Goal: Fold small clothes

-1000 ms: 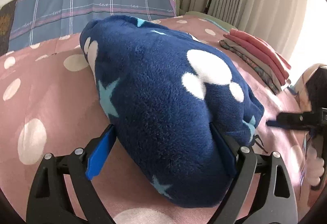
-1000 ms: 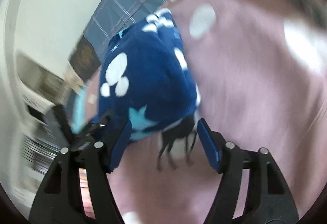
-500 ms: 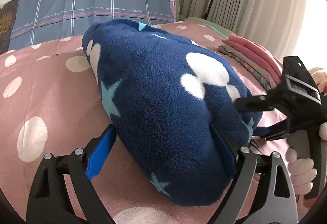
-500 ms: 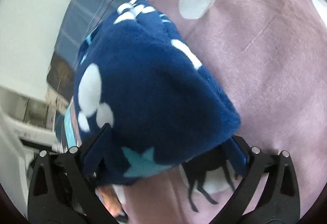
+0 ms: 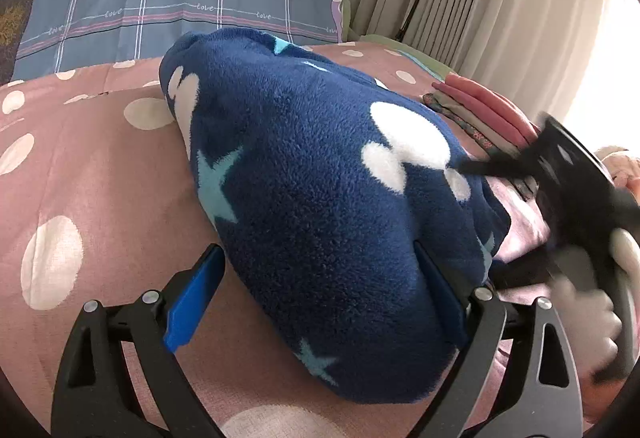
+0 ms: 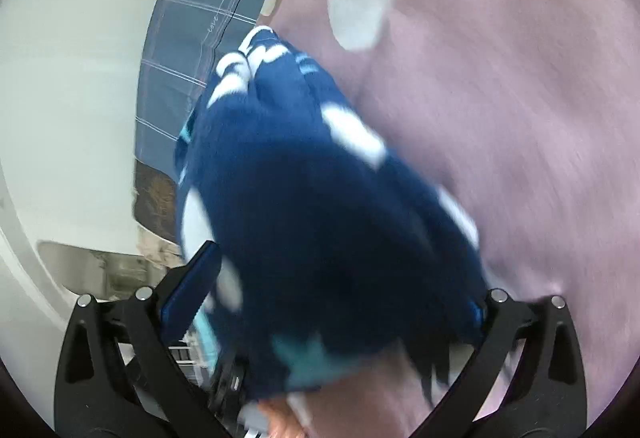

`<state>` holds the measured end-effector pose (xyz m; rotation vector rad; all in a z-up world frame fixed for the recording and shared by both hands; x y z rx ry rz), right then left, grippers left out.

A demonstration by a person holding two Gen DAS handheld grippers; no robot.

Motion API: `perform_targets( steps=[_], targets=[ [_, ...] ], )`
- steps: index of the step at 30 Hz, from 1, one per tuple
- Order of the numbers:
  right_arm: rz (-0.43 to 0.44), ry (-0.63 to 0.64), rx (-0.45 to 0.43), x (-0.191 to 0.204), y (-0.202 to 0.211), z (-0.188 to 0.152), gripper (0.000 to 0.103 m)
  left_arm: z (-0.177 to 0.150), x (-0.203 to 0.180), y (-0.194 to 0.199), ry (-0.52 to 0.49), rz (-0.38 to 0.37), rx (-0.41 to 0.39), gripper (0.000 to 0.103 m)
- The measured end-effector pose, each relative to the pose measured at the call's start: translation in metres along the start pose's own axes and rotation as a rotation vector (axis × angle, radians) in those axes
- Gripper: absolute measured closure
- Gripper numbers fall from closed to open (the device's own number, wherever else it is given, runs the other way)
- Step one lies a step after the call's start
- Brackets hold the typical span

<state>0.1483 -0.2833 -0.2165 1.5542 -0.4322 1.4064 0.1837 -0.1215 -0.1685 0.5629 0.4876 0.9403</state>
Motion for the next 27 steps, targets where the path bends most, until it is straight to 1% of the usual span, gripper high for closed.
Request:
perform_targets(
  steps=[2, 3, 4, 6, 8, 9, 10, 11, 13, 14, 15, 16, 17, 19, 21, 22, 23, 24, 25, 27],
  targets=[
    [-0.019, 0.032, 0.009, 0.005, -0.001, -0.002, 0.002, 0.000, 0.000, 0.001, -0.001, 0.007, -0.006, 0.009],
    [-0.022, 0.058, 0.016, 0.004, 0.002, -0.004, 0.005, 0.000, 0.001, 0.002, 0.002, 0.006, -0.008, 0.009],
    [-0.026, 0.079, 0.012, 0.004, 0.006, -0.006, 0.012, 0.001, 0.001, 0.003, 0.009, 0.001, -0.010, 0.009],
    [0.006, 0.083, 0.006, 0.002, 0.012, -0.007, 0.017, 0.004, 0.003, 0.011, 0.048, -0.047, -0.012, 0.009],
    [0.039, 0.077, 0.022, -0.002, 0.018, -0.008, 0.019, 0.017, 0.007, 0.020, 0.109, -0.135, -0.015, 0.009],
    [0.044, 0.078, 0.028, -0.003, 0.018, -0.008, 0.020, 0.029, 0.015, 0.020, 0.136, -0.145, -0.031, 0.009],
    [0.043, 0.083, 0.033, -0.003, 0.016, -0.011, 0.020, 0.037, 0.024, 0.016, 0.149, -0.121, -0.038, 0.009],
    [0.041, 0.083, 0.033, -0.002, 0.016, -0.012, 0.019, 0.047, 0.038, 0.006, 0.164, -0.081, -0.033, 0.009],
    [0.038, 0.070, 0.020, -0.001, 0.015, -0.016, 0.017, 0.064, 0.064, -0.021, 0.214, -0.050, 0.009, 0.009],
    [0.035, 0.065, 0.016, -0.002, 0.017, -0.018, 0.016, 0.074, 0.077, -0.044, 0.266, -0.077, 0.056, 0.008],
    [0.031, 0.060, 0.012, -0.002, 0.017, -0.019, 0.013, 0.080, 0.083, -0.060, 0.305, -0.113, 0.091, 0.004],
    [0.029, 0.060, 0.011, -0.001, 0.014, -0.019, 0.008, 0.088, 0.089, -0.075, 0.344, -0.150, 0.120, 0.004],
    [0.028, 0.070, 0.022, 0.002, 0.008, -0.019, 0.004, 0.097, 0.096, -0.095, 0.387, -0.171, 0.144, 0.004],
    [-0.007, 0.102, 0.043, 0.007, -0.003, -0.018, 0.002, 0.110, 0.106, -0.123, 0.438, -0.162, 0.162, 0.004],
    [-0.020, 0.118, 0.034, 0.010, -0.009, -0.012, 0.002, 0.119, 0.106, -0.151, 0.445, -0.171, 0.183, 0.003],
    [-0.020, 0.132, 0.031, 0.012, -0.011, -0.008, 0.004, 0.124, 0.104, -0.161, 0.419, -0.155, 0.168, 0.008],
    [-0.020, 0.155, 0.028, 0.014, -0.012, -0.005, 0.009, 0.128, 0.103, -0.163, 0.390, -0.137, 0.150, 0.012],
    [-0.011, 0.214, 0.026, 0.022, -0.010, 0.001, 0.022, 0.132, 0.102, -0.163, 0.359, -0.116, 0.126, 0.023],
    [-0.006, 0.259, 0.022, 0.029, -0.009, 0.003, 0.032, 0.135, 0.100, -0.158, 0.342, -0.106, 0.108, 0.038],
    [-0.005, 0.393, 0.009, 0.054, -0.002, 0.012, 0.042, 0.144, 0.097, -0.139, 0.281, -0.079, 0.058, 0.050]
  ],
)
Point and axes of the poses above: each gripper's, at about its wrist camera, not at the fingertips, and y roughly against the way its jaws point, x to its left, z to its top, the point moved 10 cm from there along -y, roughly the way its jaws point, and after that the axes turned 11 degrees about z, right-handed, at the moved point
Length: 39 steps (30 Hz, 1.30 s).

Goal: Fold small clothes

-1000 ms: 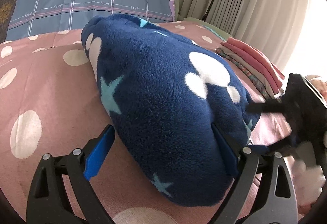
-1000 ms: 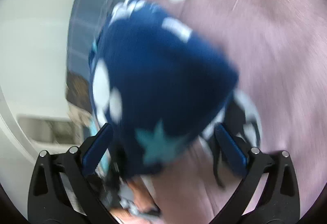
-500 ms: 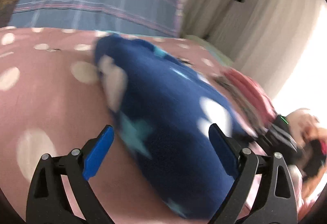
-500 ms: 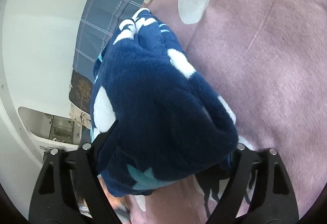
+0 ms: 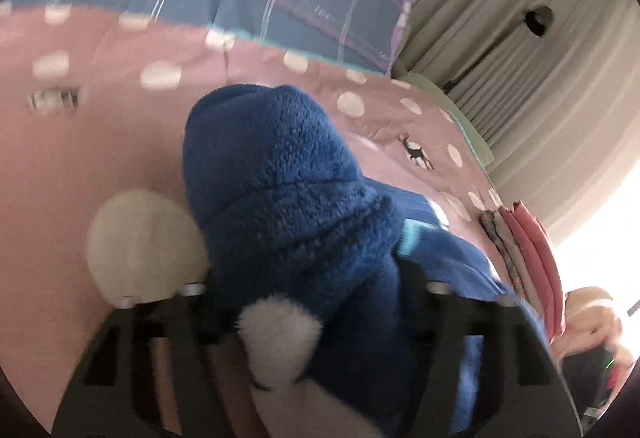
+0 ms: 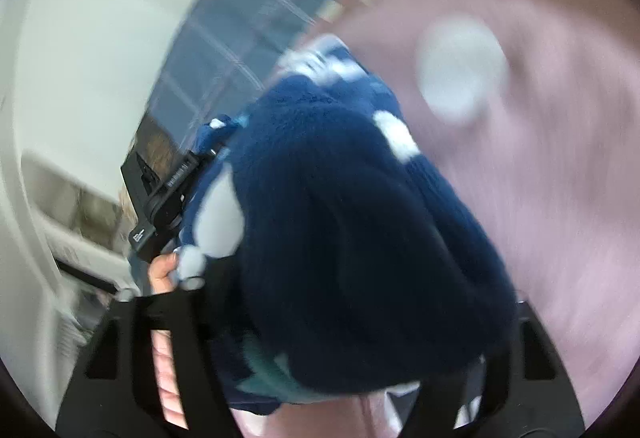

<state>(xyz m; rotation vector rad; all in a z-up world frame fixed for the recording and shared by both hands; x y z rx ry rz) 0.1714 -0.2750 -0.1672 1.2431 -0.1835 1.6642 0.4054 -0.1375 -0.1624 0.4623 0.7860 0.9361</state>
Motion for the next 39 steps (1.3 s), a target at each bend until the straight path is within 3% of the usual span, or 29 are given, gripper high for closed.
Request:
perform_targets(
  steps=[4, 9, 15, 19, 22, 23, 24, 25, 26, 28, 31, 34, 37, 39],
  targets=[
    [0.042, 0.203, 0.010, 0.047, -0.007, 0.056, 0.047, 0.029, 0.000, 0.048, -0.114, 0.104, -0.110, 0.052],
    [0.178, 0.303, 0.087, 0.115, -0.080, 0.147, 0.047, 0.121, 0.038, 0.107, -0.030, 0.238, -0.287, 0.052],
    [0.193, 0.365, 0.140, 0.168, -0.199, 0.209, 0.044, 0.195, 0.110, 0.127, 0.063, 0.406, -0.393, 0.050],
    [0.148, 0.447, 0.179, 0.162, -0.283, 0.213, 0.039, 0.199, 0.167, 0.090, 0.116, 0.470, -0.334, 0.047],
    [-0.047, 0.390, 0.257, 0.094, -0.347, 0.189, 0.021, 0.167, 0.225, 0.049, 0.188, 0.542, -0.247, 0.035],
    [-0.112, 0.377, 0.317, 0.065, -0.363, 0.170, 0.021, 0.144, 0.248, 0.023, 0.205, 0.603, -0.168, 0.035],
    [-0.074, 0.315, 0.296, 0.043, -0.372, 0.159, 0.020, 0.127, 0.263, 0.006, 0.209, 0.643, -0.116, 0.027],
    [-0.004, 0.261, 0.252, 0.038, -0.371, 0.158, 0.020, 0.109, 0.276, -0.008, 0.240, 0.647, -0.109, 0.018],
    [0.027, 0.281, 0.230, 0.042, -0.368, 0.159, 0.020, 0.109, 0.281, -0.005, 0.308, 0.577, -0.132, 0.017],
    [-0.004, 0.309, 0.224, 0.046, -0.362, 0.157, 0.020, 0.108, 0.286, 0.002, 0.429, 0.449, -0.153, 0.014],
    [-0.081, 0.378, 0.168, 0.060, -0.346, 0.156, 0.019, 0.106, 0.281, 0.007, 0.405, 0.489, -0.162, 0.013],
    [-0.067, 0.401, 0.130, 0.070, -0.312, 0.154, 0.019, 0.107, 0.260, 0.029, 0.374, 0.547, -0.191, 0.013],
    [-0.008, 0.458, 0.127, 0.081, -0.258, 0.135, 0.019, 0.094, 0.229, 0.068, 0.303, 0.496, -0.190, 0.013],
    [-0.041, 0.550, 0.128, 0.085, -0.215, 0.112, 0.018, 0.083, 0.208, 0.090, 0.232, 0.479, -0.192, 0.013]
  ],
)
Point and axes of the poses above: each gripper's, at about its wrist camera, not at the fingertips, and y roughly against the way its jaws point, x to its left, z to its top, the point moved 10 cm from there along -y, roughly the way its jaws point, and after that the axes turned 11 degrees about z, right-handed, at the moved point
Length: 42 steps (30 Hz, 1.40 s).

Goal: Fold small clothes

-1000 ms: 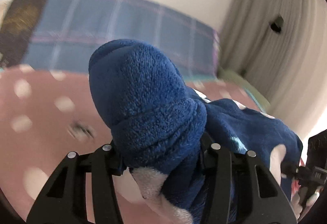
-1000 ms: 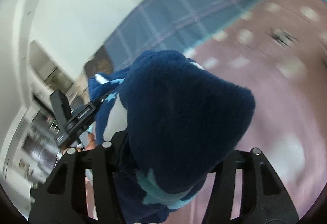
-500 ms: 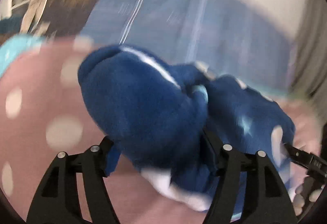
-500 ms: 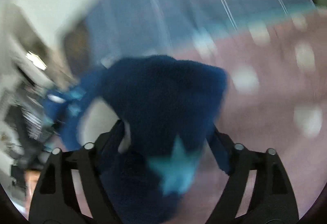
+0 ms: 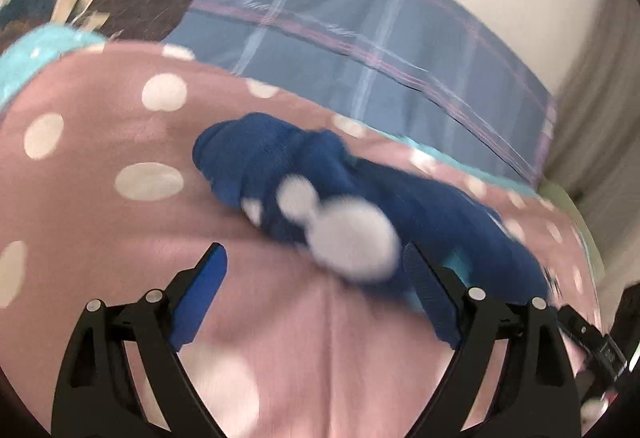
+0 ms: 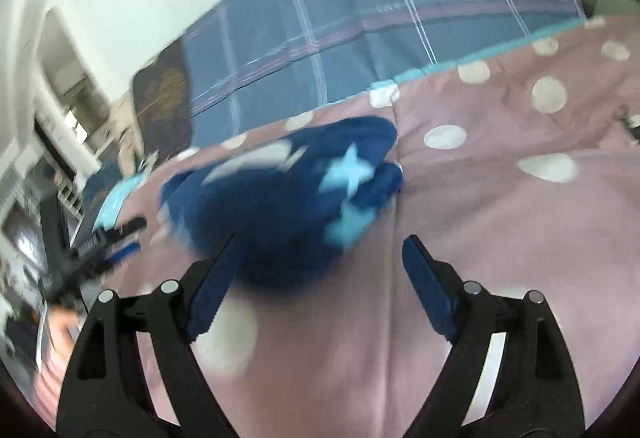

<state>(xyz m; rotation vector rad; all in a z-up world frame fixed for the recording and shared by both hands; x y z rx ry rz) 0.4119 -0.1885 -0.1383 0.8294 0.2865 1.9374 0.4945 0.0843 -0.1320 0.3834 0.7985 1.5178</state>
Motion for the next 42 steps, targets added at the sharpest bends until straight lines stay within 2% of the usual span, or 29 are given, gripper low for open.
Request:
perform_targets(
  steps=[2, 4, 6, 7, 10, 13, 17, 21, 27, 34, 42],
  targets=[
    [-0.042, 0.079, -0.005, 0.016, 0.034, -0.025, 0.015, -0.026, -0.010, 0.050, -0.119, -0.003, -0.055, 0.013],
    [-0.085, 0.146, -0.034, 0.038, 0.080, -0.053, 0.011, -0.052, -0.022, 0.086, -0.199, -0.008, -0.094, 0.005],
    [-0.103, 0.152, -0.051, 0.044, 0.096, -0.060, 0.005, -0.087, -0.036, 0.133, -0.289, -0.008, -0.147, 0.001],
    [-0.124, 0.152, -0.075, 0.054, 0.119, -0.073, 0.002, -0.100, -0.042, 0.151, -0.325, -0.011, -0.175, 0.001],
    [-0.155, 0.164, -0.133, 0.086, 0.167, -0.098, 0.002, -0.145, -0.055, 0.205, -0.416, 0.104, -0.225, 0.001],
    [-0.178, 0.193, -0.134, 0.114, 0.189, -0.122, 0.002, -0.179, -0.064, 0.243, -0.441, 0.163, -0.244, 0.001],
    [-0.188, 0.171, -0.169, 0.136, 0.215, -0.147, 0.002, -0.200, -0.061, 0.289, -0.380, 0.155, -0.290, 0.001],
    [-0.189, 0.160, -0.189, 0.148, 0.242, -0.158, 0.002, -0.215, -0.058, 0.331, -0.373, 0.166, -0.336, 0.001],
    [-0.179, 0.142, -0.211, 0.166, 0.270, -0.168, 0.002, -0.231, -0.065, 0.365, -0.377, 0.139, -0.355, 0.001],
    [-0.216, 0.184, -0.225, 0.180, 0.286, -0.177, 0.002, -0.245, -0.068, 0.371, -0.391, 0.141, -0.352, 0.001],
    [-0.217, 0.170, -0.224, 0.183, 0.289, -0.181, 0.002, -0.248, -0.062, 0.367, -0.351, 0.119, -0.323, 0.001]
  ],
)
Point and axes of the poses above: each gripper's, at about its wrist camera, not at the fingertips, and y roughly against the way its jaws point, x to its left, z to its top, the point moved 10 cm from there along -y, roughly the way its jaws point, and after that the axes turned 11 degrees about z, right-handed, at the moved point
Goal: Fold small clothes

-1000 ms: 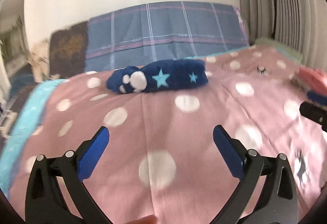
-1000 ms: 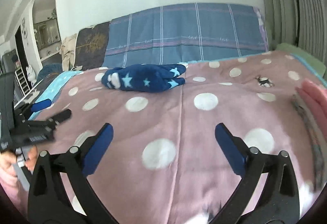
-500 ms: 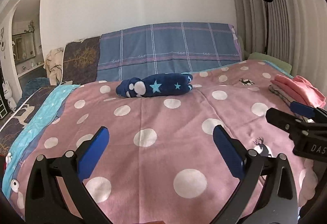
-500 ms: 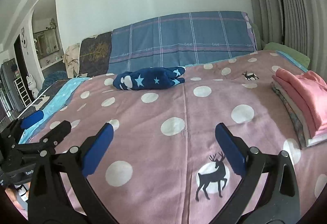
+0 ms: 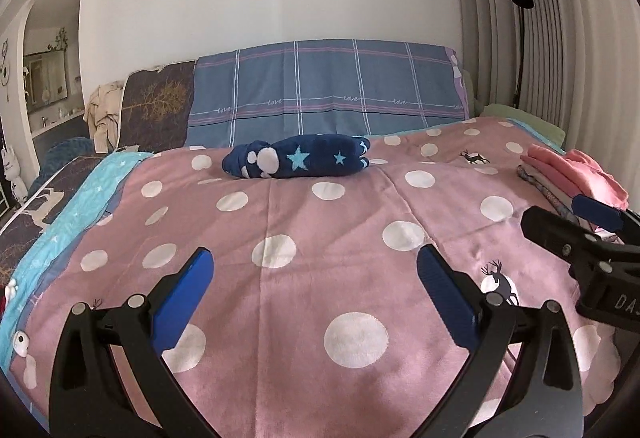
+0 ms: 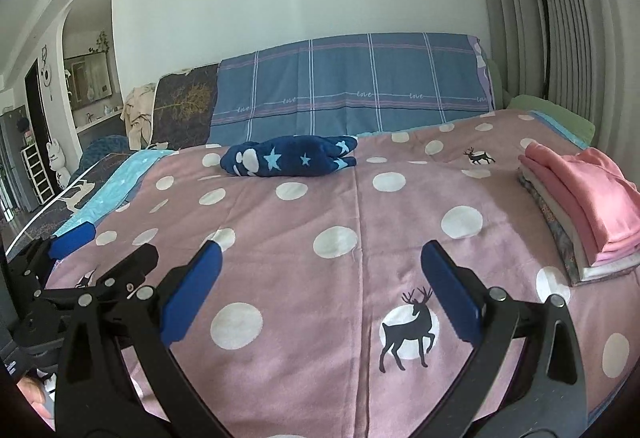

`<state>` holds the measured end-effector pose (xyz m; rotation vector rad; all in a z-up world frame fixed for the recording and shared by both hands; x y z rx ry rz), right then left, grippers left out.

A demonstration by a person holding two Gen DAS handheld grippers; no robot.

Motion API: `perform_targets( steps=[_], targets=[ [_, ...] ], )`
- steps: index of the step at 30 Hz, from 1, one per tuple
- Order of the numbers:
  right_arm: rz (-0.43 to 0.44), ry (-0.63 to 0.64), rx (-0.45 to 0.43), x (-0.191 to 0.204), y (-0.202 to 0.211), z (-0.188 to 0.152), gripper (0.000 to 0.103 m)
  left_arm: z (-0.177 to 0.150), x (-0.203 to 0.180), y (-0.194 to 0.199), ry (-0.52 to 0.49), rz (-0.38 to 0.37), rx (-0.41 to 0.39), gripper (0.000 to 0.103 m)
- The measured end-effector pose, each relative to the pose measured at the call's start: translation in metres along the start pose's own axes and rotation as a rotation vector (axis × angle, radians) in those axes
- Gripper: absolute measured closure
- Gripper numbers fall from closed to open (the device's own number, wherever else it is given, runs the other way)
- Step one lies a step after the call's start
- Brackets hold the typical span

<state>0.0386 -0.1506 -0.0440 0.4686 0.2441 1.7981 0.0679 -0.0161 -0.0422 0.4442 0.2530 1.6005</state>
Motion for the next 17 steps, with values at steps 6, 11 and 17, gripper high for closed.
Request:
perform_targets(
  steps=[6, 11, 17],
  targets=[
    [-0.002, 0.008, 0.001, 0.0005, -0.0010, 0.0000, 0.002, -0.0020, -0.0021, -0.0026, -0.013, -0.007, 0.002, 0.001],
    [-0.014, 0.016, 0.002, -0.0014, -0.0017, 0.0012, 0.002, -0.0040, -0.0025, -0.0056, -0.023, 0.002, 0.009, 0.001],
    [-0.011, 0.011, 0.002, -0.0045, -0.0038, 0.0029, 0.002, -0.0036, -0.0037, -0.0054, -0.028, 0.006, 0.004, 0.001]
  ],
)
Point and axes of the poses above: each gripper's, at about its wrist camera, not at the fingertips, and y roughly against the way its jaws point, x to its left, z to its top, the point moved 10 cm from there along -y, roughly the way its jaws point, and after that the axes turned 11 degrees about z, right-handed, at the moved point
